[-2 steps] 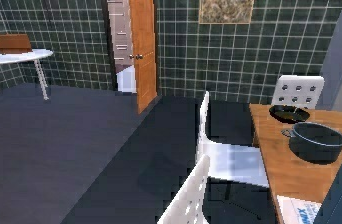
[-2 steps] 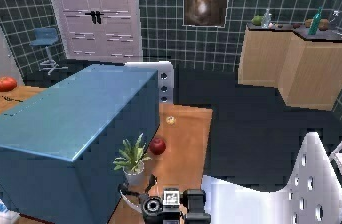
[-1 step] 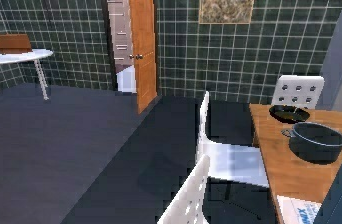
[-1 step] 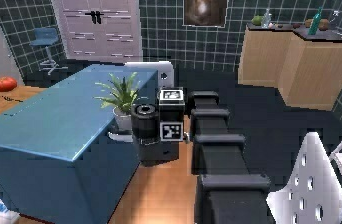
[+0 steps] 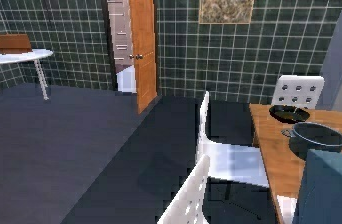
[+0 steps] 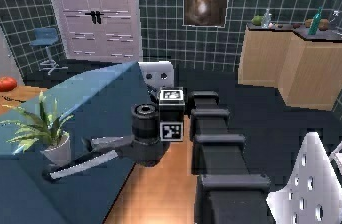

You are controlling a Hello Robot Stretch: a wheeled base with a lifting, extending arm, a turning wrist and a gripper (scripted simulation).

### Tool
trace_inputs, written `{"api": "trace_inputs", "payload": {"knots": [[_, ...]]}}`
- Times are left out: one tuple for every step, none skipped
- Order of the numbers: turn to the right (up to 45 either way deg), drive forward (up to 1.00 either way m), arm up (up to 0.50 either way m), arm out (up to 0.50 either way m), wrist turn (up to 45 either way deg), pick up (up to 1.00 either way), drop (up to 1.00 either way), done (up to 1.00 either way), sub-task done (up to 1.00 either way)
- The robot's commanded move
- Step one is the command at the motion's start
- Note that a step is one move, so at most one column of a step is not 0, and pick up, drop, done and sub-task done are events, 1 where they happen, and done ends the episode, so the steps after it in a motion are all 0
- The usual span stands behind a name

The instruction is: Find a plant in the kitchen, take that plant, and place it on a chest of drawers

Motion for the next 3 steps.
{"api": "trace_inputs", "payload": {"knots": [[0.0, 0.00, 0.00, 0.00, -45.0, 0.00, 0.00, 0.00, 0.00], [0.0, 0.00, 0.00, 0.00, -18.0, 0.00, 0.00, 0.00, 0.00], [0.0, 0.00, 0.00, -0.14, 0.0, 0.00, 0.00, 0.00, 0.00]]}}
